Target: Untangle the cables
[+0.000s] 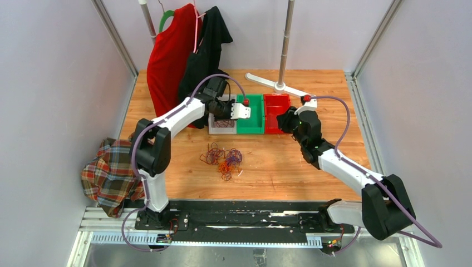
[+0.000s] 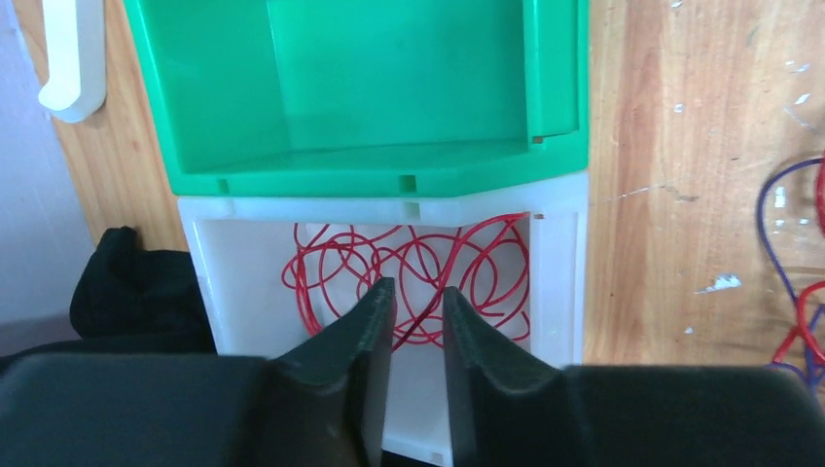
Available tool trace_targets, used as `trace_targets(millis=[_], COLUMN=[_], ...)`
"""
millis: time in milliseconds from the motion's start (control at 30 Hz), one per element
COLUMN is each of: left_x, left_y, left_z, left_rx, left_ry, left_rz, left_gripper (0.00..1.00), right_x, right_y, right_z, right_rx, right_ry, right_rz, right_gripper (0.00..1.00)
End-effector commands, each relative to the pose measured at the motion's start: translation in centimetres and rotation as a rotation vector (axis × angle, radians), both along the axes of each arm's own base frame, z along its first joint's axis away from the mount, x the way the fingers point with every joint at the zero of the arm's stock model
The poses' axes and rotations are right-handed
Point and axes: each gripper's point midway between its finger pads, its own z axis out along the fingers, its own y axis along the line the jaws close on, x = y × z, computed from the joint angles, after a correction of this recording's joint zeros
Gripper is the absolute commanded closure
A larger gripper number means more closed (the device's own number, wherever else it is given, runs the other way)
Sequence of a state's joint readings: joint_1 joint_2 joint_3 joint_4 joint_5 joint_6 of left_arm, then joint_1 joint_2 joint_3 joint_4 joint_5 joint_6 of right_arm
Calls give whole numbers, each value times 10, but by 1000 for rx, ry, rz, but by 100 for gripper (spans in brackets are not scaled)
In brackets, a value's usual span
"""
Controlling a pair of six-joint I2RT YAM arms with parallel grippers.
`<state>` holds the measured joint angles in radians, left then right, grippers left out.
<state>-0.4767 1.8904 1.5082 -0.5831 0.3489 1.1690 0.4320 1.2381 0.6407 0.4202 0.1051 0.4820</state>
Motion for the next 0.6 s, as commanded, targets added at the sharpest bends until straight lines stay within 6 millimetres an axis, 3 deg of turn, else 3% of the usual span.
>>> trace_targets(millis=[0,267,433,500,567], left_x=[17,47,57,53,43], left_y=[0,12,17,17,17], left_z=[-15,-37,-37,-31,-18], left_rx=[37,86,75,67,57], left_ry=[-3,-57,-86,-74,-56], left_rz=[28,154,216,213,196], left_gripper=[75,95,99,94,67], right_x=[8,9,9,8,7], right_y=[-5,-9,-10,-10,-10], right_z=[11,9,12,13,15], right_rx=[20,39,41,41,38], right_ry=[-16,-4,-4,-3,-8], right_rz=[-20,-22,-21,-20,-16], right_gripper=[76,78,80,80,80])
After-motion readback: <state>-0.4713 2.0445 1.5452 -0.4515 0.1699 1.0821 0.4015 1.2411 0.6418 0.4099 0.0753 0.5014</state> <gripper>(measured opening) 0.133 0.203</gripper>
